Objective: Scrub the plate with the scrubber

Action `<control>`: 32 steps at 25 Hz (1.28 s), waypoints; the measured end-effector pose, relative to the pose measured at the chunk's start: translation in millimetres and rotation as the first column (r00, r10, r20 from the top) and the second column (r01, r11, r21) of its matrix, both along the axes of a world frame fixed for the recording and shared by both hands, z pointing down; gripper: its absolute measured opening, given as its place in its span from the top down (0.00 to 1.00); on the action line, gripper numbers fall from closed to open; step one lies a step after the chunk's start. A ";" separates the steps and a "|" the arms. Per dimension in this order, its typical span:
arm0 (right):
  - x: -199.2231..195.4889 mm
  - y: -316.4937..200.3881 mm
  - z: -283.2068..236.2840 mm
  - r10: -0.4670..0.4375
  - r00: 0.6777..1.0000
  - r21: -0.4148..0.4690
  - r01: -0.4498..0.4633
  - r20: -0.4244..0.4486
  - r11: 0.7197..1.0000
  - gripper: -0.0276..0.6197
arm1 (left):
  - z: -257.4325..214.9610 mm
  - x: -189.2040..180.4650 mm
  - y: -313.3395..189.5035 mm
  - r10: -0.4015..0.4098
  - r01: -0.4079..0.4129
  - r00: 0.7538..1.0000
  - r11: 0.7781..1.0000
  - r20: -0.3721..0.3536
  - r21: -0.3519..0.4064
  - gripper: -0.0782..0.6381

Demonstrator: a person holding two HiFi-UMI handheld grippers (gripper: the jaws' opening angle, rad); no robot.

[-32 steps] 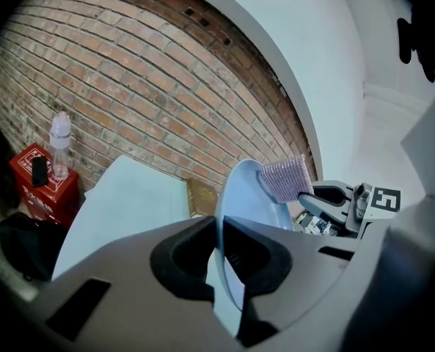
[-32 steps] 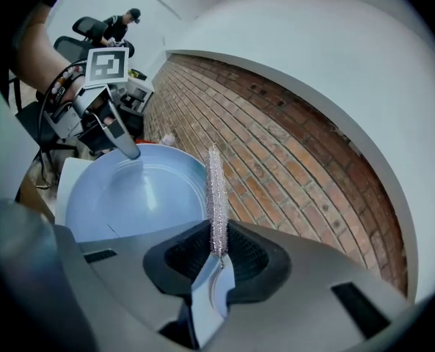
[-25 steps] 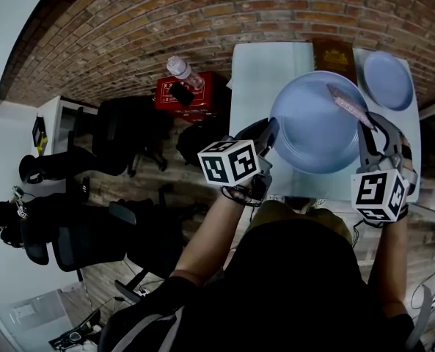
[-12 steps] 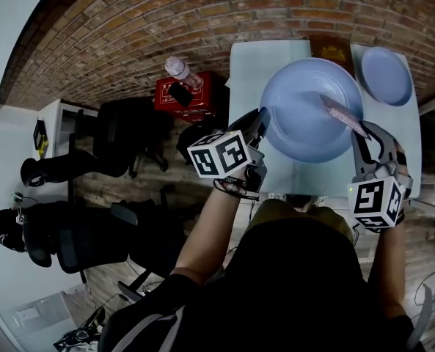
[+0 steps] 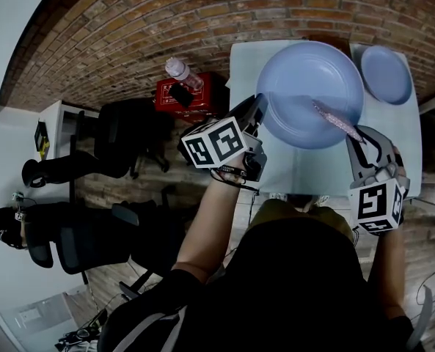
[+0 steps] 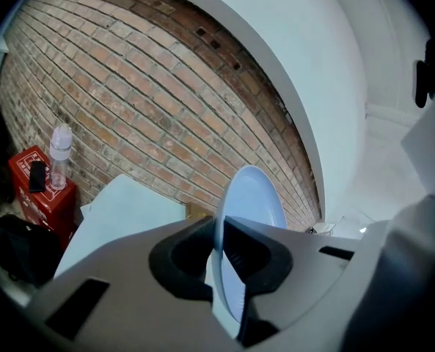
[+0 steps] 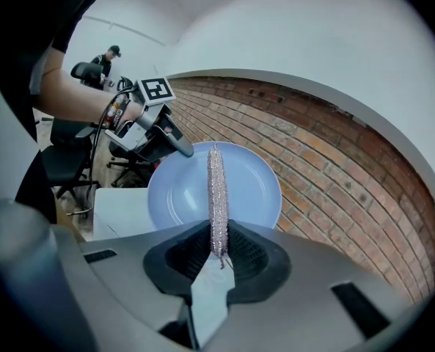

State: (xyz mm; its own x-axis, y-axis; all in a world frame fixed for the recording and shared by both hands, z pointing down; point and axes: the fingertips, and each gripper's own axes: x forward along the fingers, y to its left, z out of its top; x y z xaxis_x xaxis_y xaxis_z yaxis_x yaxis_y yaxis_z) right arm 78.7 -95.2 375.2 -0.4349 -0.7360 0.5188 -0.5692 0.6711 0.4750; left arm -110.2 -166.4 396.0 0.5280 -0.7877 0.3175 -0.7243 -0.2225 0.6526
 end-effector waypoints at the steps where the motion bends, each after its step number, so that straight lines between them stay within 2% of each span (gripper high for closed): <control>1: -1.0 1.0 0.5 -0.004 1.000 -0.004 0.004 0.004 1.000 0.82 | -1.1 0.1 -1.0 -0.001 0.001 1.000 1.000 -0.002 0.001 0.82; 7: -8.9 9.8 7.3 -0.049 0.999 -0.031 0.049 0.009 0.998 0.82 | -6.0 1.3 -4.7 -0.004 0.004 1.000 1.000 0.000 0.012 0.82; 12: -16.2 19.2 14.6 -0.121 0.993 -0.065 0.121 0.000 0.991 0.82 | -4.9 2.1 -5.3 -0.003 0.003 1.000 1.000 -0.010 0.008 0.82; 23: -34.3 48.3 31.5 -0.336 0.938 -0.150 0.321 -0.081 0.935 0.82 | -2.8 8.0 -4.3 0.004 -0.004 1.000 1.000 -0.006 0.006 0.81; 27: -38.7 47.9 36.9 -0.333 0.939 -0.159 0.317 -0.081 0.935 0.82 | -1.9 14.8 -2.7 0.017 -0.017 1.000 1.000 -0.013 0.006 0.81; 32: -42.0 37.8 36.5 -0.260 0.964 -0.164 0.248 -0.062 0.955 0.82 | -0.7 22.2 0.7 0.030 -0.030 0.999 1.000 -0.022 0.001 0.81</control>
State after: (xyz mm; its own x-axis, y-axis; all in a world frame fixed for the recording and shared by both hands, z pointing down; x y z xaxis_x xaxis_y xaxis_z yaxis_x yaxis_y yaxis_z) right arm 36.8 -57.4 411.7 -0.5484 -0.5157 0.6582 -0.3340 0.8568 0.3930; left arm -88.0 -165.7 395.3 0.5579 -0.7717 0.3054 -0.7030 -0.2438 0.6681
